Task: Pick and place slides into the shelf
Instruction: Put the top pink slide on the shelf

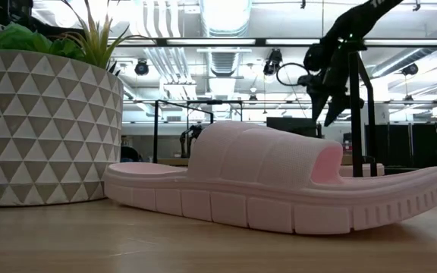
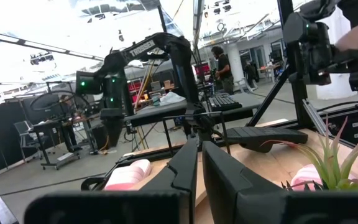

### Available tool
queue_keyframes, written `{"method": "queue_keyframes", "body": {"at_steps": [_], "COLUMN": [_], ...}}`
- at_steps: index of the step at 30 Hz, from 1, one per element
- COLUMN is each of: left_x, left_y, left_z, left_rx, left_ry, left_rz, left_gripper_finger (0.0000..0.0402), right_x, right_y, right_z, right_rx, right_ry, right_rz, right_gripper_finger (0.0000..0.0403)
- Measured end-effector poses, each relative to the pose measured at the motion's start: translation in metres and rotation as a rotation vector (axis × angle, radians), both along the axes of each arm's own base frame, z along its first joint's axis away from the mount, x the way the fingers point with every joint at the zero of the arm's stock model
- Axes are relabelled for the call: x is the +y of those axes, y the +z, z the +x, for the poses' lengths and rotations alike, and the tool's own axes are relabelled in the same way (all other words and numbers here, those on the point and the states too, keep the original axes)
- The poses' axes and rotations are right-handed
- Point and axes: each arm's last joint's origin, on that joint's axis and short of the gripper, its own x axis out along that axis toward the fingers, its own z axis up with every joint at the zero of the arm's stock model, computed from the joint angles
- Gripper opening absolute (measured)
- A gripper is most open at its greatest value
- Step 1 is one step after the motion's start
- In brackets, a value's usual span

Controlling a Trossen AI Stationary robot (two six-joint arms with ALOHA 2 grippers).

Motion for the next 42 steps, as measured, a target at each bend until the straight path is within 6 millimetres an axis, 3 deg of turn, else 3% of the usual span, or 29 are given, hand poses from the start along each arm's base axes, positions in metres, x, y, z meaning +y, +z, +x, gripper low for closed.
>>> {"method": "queue_keyframes", "body": {"at_steps": [14,22,32,42], "left_x": [0.000,0.000,0.000,0.000], "left_y": [0.000,0.000,0.000,0.000], "left_z": [0.000,0.000,0.000,0.000], "left_rx": [0.000,-0.001,0.000,0.000], "left_ry": [0.000,0.000,0.000,0.000], "left_rz": [0.000,0.000,0.000,0.000], "left_gripper_finger": [0.0011,0.0011,0.0011,0.0011], "right_x": [0.004,0.005,0.008,0.006], "right_y": [-0.037,-0.058,-0.076,-0.081], "right_z": [-0.004,-0.002,-0.003,0.000], "right_rx": [0.050,-0.032,-0.072,-0.165], "right_ry": [-0.025,-0.017,-0.018,-0.001], "right_rz": [0.087,0.084,0.077,0.047], "right_gripper_finger": [0.0182,0.0182,0.0182,0.0166]}}
